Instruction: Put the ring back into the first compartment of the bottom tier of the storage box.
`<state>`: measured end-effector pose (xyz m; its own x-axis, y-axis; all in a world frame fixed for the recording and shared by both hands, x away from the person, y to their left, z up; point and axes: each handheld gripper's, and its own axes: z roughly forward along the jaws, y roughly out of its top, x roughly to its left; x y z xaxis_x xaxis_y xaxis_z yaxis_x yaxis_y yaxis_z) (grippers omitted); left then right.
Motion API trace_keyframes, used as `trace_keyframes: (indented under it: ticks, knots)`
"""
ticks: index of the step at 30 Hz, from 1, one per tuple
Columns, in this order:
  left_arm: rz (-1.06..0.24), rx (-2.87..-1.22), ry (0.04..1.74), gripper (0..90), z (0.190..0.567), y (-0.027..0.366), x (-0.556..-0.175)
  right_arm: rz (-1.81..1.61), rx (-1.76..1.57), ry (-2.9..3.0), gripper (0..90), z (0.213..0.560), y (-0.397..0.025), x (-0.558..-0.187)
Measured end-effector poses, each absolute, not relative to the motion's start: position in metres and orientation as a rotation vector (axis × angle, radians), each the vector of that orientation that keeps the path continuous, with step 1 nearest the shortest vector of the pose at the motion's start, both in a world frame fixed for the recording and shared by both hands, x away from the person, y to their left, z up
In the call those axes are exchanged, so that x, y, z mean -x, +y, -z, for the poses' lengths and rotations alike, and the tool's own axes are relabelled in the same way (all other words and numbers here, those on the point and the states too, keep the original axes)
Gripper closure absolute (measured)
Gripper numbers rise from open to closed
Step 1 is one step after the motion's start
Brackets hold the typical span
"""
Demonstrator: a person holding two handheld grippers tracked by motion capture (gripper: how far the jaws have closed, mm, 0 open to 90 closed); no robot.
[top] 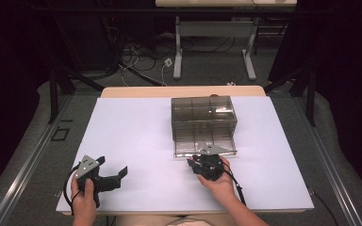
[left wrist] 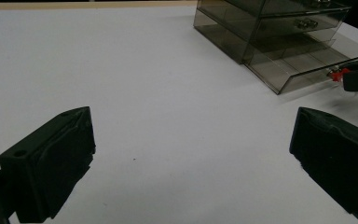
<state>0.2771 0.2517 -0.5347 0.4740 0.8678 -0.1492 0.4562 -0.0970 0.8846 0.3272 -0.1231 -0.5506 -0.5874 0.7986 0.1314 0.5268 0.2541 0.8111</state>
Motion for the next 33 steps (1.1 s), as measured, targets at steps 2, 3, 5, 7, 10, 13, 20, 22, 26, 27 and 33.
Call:
trace_keyframes:
  ticks: [2, 3, 5, 7, 10, 13, 20, 22, 26, 27, 33]
  knots:
    - [-0.519, -1.729, 1.136, 0.2, 0.535, 0.252, -0.277, -1.259, -1.223, 2.217, 70.3, 0.550, -0.123, -0.327]
    - [-0.519, -1.729, 1.136, 0.2, 0.535, 0.252, -0.277, -1.255, -1.223, 2.222, 70.3, 0.549, -0.123, -0.327]
    - [-0.518, -1.728, 1.137, 0.2, 0.535, 0.252, -0.277, -1.258, -1.220, 2.221, 70.3, 0.547, -0.123, -0.328]
    - [-0.518, -1.727, 1.137, 0.2, 0.535, 0.252, -0.277, -1.256, -1.224, 2.218, 70.3, 0.545, -0.123, -0.328]
    - [-0.518, -1.727, 1.137, 0.2, 0.535, 0.252, -0.277, -1.266, -1.224, 2.208, 70.3, 0.542, -0.123, -0.329]
    - [-0.518, -1.726, 1.137, 0.2, 0.535, 0.252, -0.277, -1.275, -1.225, 2.200, 70.3, 0.539, -0.123, -0.330]
    - [-0.518, -1.728, 1.136, 0.2, 0.535, 0.252, -0.277, -1.275, -1.232, 2.195, 70.3, 0.533, -0.122, -0.332]
    - [-0.518, -1.727, 1.136, 0.2, 0.535, 0.252, -0.277, -1.276, -1.222, 2.192, 70.3, 0.531, -0.122, -0.333]
    - [-0.517, -1.727, 1.136, 0.2, 0.535, 0.252, -0.277, -1.270, -1.225, 2.188, 70.3, 0.528, -0.122, -0.334]
    - [-0.518, -1.727, 1.136, 0.2, 0.535, 0.252, -0.277, -1.274, -1.229, 2.185, 70.3, 0.527, -0.121, -0.334]
    - [-0.517, -1.727, 1.136, 0.2, 0.535, 0.252, -0.277, -1.276, -1.231, 2.183, 70.3, 0.523, -0.120, -0.337]
